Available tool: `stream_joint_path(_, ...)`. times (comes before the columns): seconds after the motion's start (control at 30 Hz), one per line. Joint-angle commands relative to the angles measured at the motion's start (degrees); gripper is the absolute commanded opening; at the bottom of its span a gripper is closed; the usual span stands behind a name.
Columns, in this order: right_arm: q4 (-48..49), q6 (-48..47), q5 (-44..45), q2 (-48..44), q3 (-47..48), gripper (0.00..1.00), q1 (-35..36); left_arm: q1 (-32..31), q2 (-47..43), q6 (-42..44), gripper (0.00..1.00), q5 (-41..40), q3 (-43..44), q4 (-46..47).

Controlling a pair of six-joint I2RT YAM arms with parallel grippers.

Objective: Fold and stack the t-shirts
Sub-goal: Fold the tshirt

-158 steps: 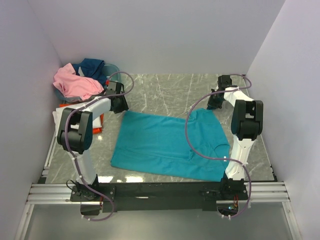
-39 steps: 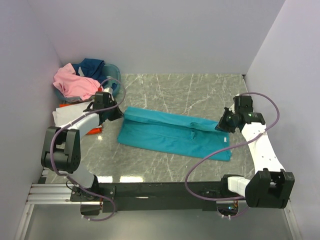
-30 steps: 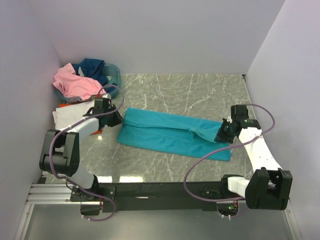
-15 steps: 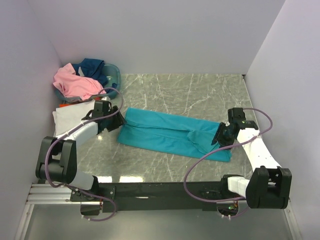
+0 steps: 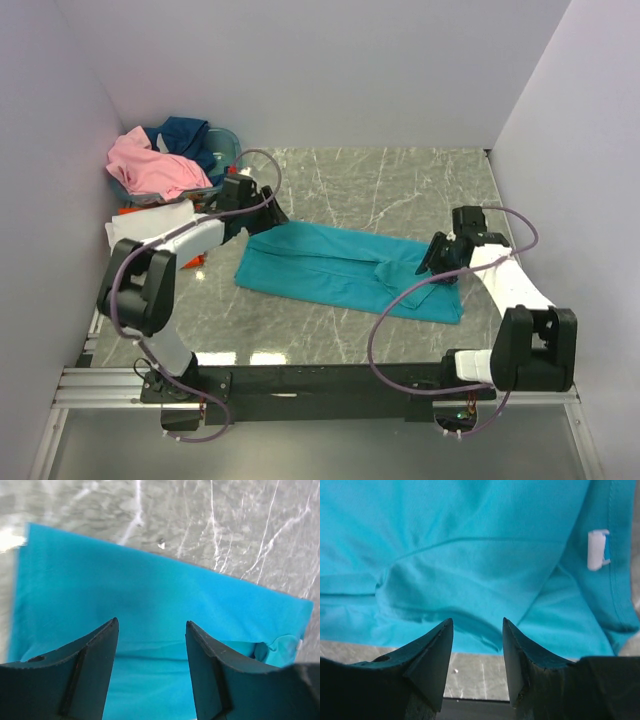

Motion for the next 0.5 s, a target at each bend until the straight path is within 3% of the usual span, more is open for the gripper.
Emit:
stream_joint_path(0.0, 5.42, 0.87, 1.00, 3.39, 2.39, 0.51, 0.35, -0.42, 5.35, -1.51, 0.62, 4.71, 2.22, 4.15)
stream_joint_path(0.2, 8.94, 0.79, 3.03, 12.08, 4.41, 0.51, 0.35, -0.42, 12.13, -1.60, 0.61, 9.11, 3.46, 4.15)
stream_joint_path(0.47, 8.59, 0.26, 10.13, 24.83, 11.17, 0.52, 0.35, -0.42, 9.24, -0.89, 0.62, 5.52, -3.57, 2.31)
